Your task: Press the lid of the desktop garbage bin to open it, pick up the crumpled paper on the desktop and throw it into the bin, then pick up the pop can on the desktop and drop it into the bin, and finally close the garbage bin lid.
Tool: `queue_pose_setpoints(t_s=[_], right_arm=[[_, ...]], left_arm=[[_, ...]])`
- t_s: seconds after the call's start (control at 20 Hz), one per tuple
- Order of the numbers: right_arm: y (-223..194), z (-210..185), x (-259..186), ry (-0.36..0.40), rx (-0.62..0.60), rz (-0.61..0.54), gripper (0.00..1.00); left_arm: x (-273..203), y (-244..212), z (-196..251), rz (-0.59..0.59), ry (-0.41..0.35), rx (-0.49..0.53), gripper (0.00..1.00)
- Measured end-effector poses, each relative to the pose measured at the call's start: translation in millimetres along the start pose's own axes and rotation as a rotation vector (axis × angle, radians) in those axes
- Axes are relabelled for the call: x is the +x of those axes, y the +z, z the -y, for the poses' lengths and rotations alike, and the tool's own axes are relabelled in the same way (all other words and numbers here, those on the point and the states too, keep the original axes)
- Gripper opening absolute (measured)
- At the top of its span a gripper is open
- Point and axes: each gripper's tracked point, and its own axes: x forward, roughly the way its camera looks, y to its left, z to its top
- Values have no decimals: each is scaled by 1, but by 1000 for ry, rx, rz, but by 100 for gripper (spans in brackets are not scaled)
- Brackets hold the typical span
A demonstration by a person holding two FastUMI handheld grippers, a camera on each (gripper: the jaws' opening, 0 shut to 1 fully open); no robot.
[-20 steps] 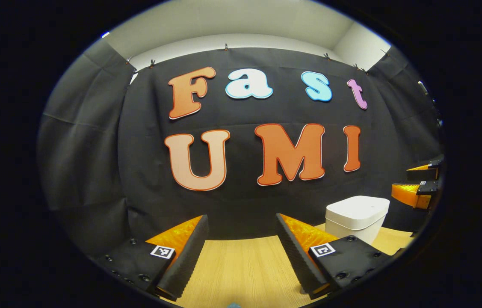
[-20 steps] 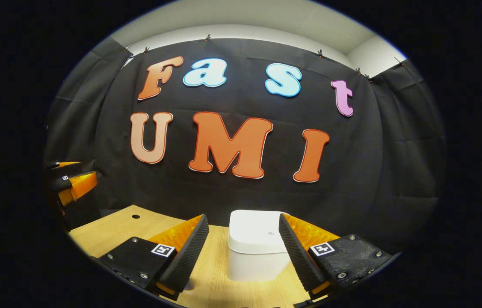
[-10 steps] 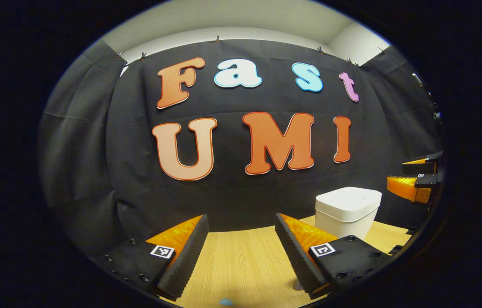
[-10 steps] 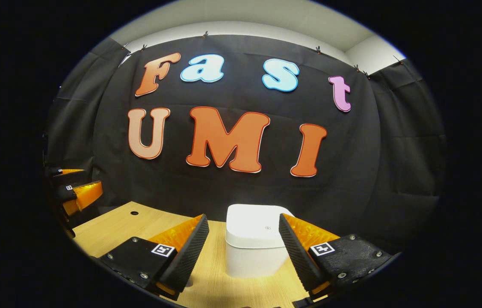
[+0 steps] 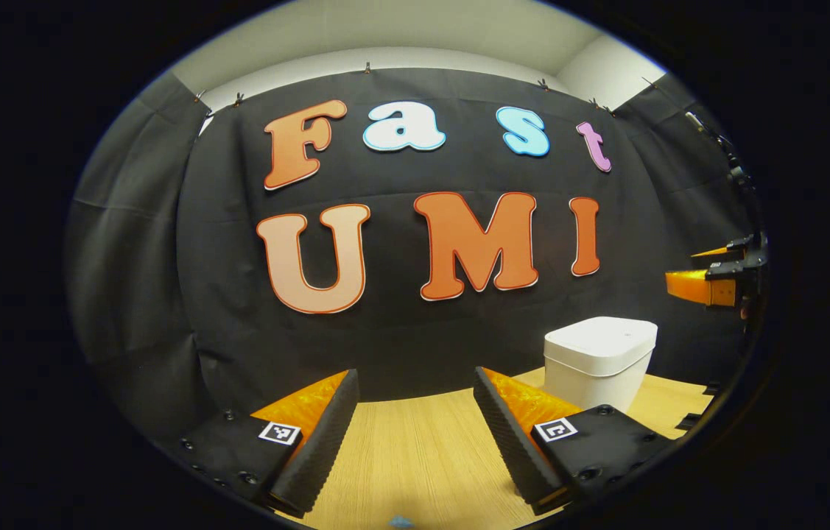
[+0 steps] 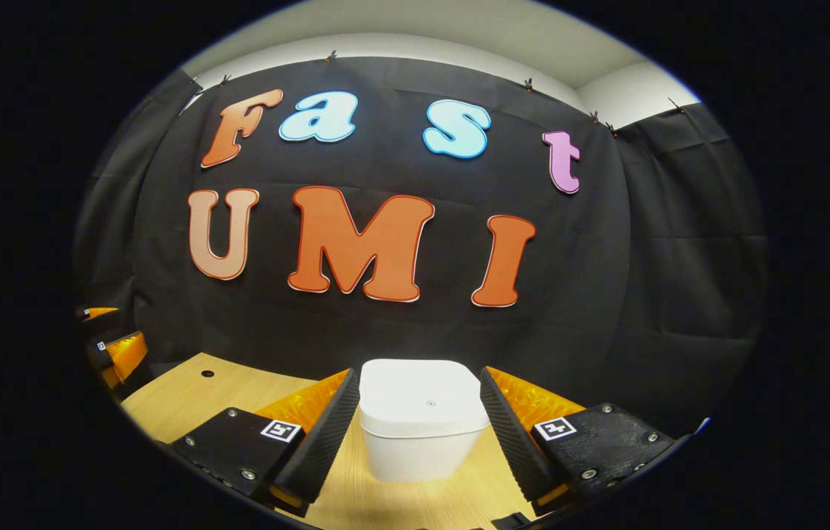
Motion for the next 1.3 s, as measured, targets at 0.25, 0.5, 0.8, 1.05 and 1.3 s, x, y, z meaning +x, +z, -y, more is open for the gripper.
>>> queue_pose_setpoints(t_s=[0.25,0.5,0.8,1.05,1.3], right_arm=[[1,6,9,-35,-16,-42,98],[-2,13,27,-49,-2,-120,93],[-3,14,64,-1,9,-178,66],[-12,23,92,5,11,-219,29],[-33,27,111,8,21,-279,5]], left_arm=[[-4,-17,-19,-25,-8,-3,100],[-9,-35,-44,-72,33,-7,99],[-4,-40,-62,-92,126,-25,100],[1,-50,-65,-125,179,-23,100],[7,-56,-61,-152,200,-8,100]])
